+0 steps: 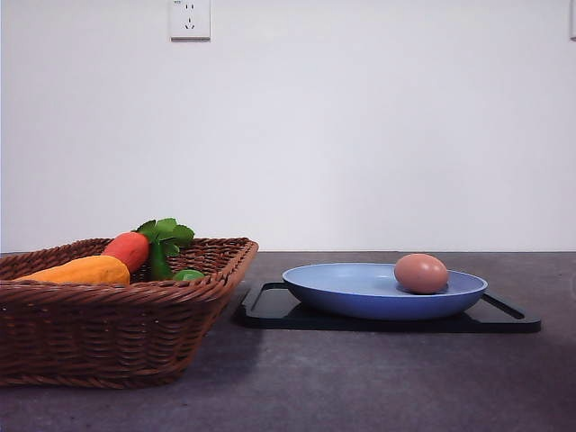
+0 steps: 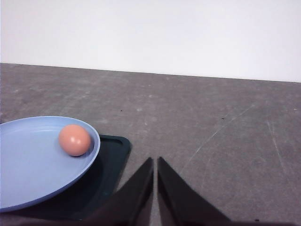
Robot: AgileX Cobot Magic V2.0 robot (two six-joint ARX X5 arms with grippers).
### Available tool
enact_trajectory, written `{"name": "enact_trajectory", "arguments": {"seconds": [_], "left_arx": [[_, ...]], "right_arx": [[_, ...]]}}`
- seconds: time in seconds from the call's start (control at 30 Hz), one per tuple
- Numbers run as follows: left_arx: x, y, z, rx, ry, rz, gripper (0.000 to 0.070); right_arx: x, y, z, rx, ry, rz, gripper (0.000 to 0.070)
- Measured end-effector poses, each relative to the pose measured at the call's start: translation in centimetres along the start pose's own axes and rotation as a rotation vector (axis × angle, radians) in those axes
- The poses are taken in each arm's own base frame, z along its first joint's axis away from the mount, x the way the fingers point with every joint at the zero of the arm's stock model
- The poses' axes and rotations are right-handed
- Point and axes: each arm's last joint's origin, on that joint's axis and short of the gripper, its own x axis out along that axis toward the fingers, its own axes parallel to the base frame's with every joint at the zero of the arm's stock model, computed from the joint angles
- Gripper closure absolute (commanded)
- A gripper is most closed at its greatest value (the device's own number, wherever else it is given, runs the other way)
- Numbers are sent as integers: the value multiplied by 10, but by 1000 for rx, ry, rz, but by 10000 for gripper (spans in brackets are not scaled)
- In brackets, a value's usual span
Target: Transfer egg from basket to plate and serve
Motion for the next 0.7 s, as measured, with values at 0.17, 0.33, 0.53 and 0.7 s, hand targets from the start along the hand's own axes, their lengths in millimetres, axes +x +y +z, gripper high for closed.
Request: {"name": "enact_trajectory", "arguments": {"seconds": [0.17,0.33,0.53,0.7], "left_arx": [[0,0,0,0,0,0,700],[0,0,0,0,0,0,700],[0,0,0,0,0,0,700],[0,0,0,0,0,0,700]], "right_arx": [[0,0,0,0,0,0,700],[0,0,0,0,0,0,700],[0,0,0,0,0,0,700],[0,0,0,0,0,0,700]]}}
